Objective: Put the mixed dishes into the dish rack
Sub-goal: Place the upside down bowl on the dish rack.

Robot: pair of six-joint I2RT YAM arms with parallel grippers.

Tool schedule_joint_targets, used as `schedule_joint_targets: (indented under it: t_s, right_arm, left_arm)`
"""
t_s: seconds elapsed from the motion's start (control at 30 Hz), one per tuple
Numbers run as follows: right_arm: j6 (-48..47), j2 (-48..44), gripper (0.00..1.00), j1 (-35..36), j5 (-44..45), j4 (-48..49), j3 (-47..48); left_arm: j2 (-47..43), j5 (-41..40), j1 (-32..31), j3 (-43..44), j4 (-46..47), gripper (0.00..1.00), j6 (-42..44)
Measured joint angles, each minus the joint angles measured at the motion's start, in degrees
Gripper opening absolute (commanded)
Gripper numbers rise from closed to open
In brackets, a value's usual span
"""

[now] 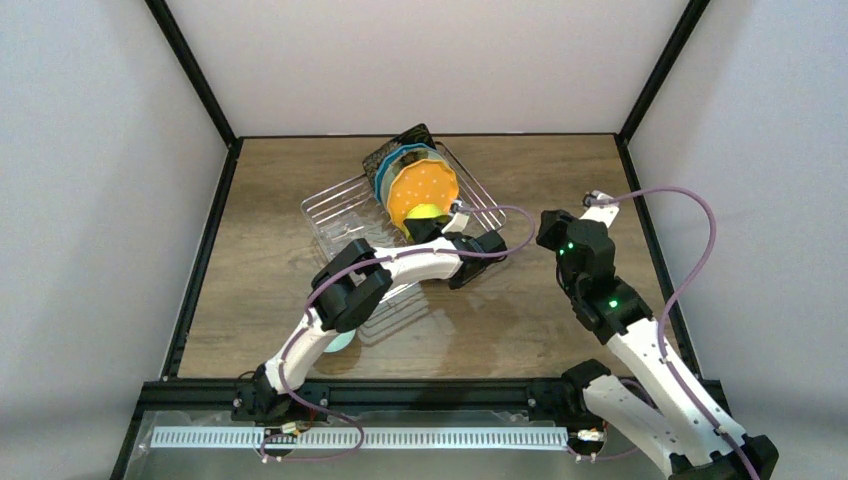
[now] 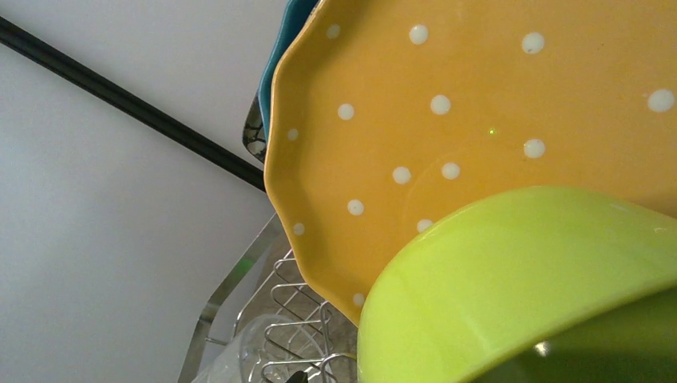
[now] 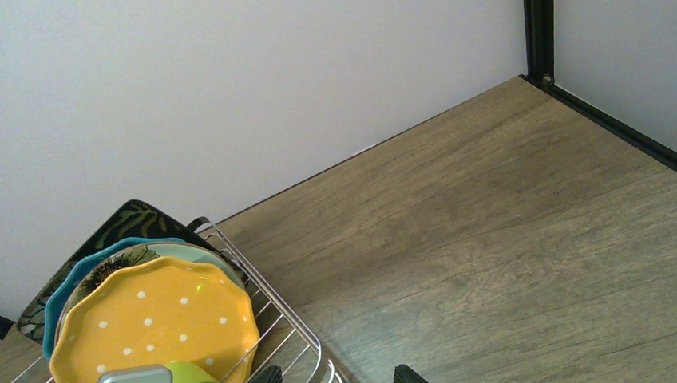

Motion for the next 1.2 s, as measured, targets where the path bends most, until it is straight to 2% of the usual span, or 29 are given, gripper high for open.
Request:
schedule_joint_targets:
  t_s: [0.17,0.67,1.2]
  right_arm:
    - [-0.3,0.7,0.80,0.0,-0.1,0.3,1.0]
    - [-0.2,2.4,0.80,0.0,-0.2,0.5,2.7]
    - [-0.3,4.7,0.80,0.0,-0.1,-0.3,6.1]
  left_arm:
    - [-0.1,1.5,0.0,0.5,-1.2,0.56,-0.7]
    - [-1.3,5.7,-0.9,0.6,-4.6,0.57,-3.0]
    - [-5.2,6.8,-1.2,0.6,-5.7,0.60,-3.9]
